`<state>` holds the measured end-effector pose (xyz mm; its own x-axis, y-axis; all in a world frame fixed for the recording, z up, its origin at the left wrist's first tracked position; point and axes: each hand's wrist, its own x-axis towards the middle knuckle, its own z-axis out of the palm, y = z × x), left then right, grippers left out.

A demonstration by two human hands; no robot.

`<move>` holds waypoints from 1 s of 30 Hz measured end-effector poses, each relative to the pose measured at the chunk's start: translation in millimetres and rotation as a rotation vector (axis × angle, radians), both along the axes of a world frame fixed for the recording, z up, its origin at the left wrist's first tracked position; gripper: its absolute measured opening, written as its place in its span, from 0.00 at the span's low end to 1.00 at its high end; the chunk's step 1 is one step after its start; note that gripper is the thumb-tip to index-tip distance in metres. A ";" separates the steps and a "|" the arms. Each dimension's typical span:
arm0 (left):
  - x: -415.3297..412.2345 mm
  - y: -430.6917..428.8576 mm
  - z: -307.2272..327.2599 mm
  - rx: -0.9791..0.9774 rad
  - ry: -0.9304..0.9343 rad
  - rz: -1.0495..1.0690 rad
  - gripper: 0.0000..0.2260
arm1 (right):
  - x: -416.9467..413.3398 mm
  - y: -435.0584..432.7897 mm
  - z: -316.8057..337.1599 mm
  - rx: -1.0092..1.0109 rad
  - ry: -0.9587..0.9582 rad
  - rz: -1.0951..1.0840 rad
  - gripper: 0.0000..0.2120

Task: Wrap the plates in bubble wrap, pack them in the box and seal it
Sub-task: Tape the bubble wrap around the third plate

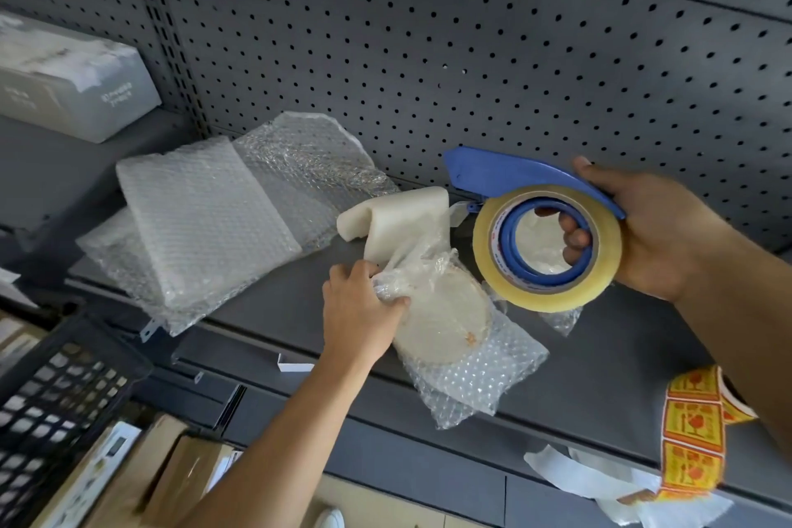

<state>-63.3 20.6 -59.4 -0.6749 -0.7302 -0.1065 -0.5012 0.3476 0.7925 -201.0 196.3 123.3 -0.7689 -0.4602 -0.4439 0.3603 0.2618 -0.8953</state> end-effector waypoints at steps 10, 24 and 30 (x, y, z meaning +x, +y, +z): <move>-1.3 25.0 5.9 0.100 0.377 -0.055 0.13 | 1.3 13.8 5.9 -0.081 -0.008 -0.063 0.21; -22.3 59.3 13.4 -0.567 0.712 -0.245 0.25 | 6.9 19.5 19.3 0.160 0.263 -0.067 0.21; -23.7 63.6 7.9 -0.416 0.700 -0.124 0.32 | 15.8 26.3 -1.9 0.294 0.279 -0.052 0.24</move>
<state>-87.0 84.1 -51.4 -0.5631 -0.5328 0.6317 0.1227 0.7021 0.7015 -185.2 222.6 121.4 -0.8970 -0.3023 -0.3224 0.1339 0.5093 -0.8501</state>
